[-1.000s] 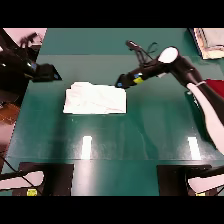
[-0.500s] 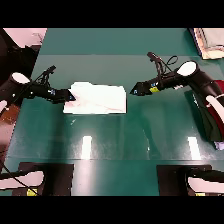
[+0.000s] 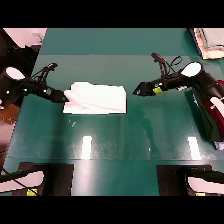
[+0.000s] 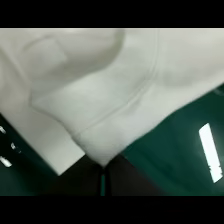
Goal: Fold the shirts.
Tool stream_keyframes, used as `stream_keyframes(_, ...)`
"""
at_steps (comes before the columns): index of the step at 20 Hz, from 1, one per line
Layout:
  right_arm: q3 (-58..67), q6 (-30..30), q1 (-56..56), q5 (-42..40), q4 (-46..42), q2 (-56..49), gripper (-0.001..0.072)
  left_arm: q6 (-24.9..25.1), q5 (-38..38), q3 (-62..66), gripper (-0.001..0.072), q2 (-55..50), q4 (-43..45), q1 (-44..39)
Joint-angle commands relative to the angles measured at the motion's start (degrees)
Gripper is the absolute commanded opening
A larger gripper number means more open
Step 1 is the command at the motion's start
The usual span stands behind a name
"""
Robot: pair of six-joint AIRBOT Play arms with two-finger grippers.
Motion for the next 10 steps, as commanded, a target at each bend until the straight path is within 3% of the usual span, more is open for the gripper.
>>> stream_keyframes(1,-0.04,0.31,-2.25,1.27,0.07,0.85,0.0476,5.55,-11.23,0.31,0.0023,3.80,11.32,0.00)
stream_keyframes(3,-0.04,0.66,-3.26,1.42,0.09,0.94,0.0476,5.25,-11.34,-1.95,0.0025,3.91,11.61,0.02)
stream_keyframes(4,-0.04,1.55,-3.69,1.46,0.11,0.94,0.0477,3.85,-9.97,-2.95,0.0081,3.91,11.74,0.02)
stream_keyframes(5,-0.04,2.36,-3.76,1.46,0.07,0.94,0.0477,1.38,-8.92,-3.56,0.0418,3.91,12.02,0.02)
stream_keyframes(6,-0.04,2.69,-3.74,1.46,0.07,0.94,0.0481,-1.75,-7.13,-3.78,0.0697,3.91,12.70,0.02)
stream_keyframes(7,-0.04,2.69,-3.74,1.68,0.09,0.94,0.0520,-4.50,-5.77,-3.65,0.0702,3.96,13.22,0.02)
stream_keyframes(8,-0.07,2.78,-3.74,2.12,0.09,0.92,0.0623,-5.66,-5.55,-2.99,0.0702,3.96,13.31,0.02)
stream_keyframes(9,-0.07,3.19,-3.74,2.34,0.09,0.87,0.0684,-6.25,-5.97,-1.49,0.0648,3.98,13.27,0.02)
stream_keyframes(10,-0.04,4.20,-3.72,2.34,0.13,0.66,0.0699,-7.26,-6.67,0.70,0.0519,3.98,13.03,0.02)
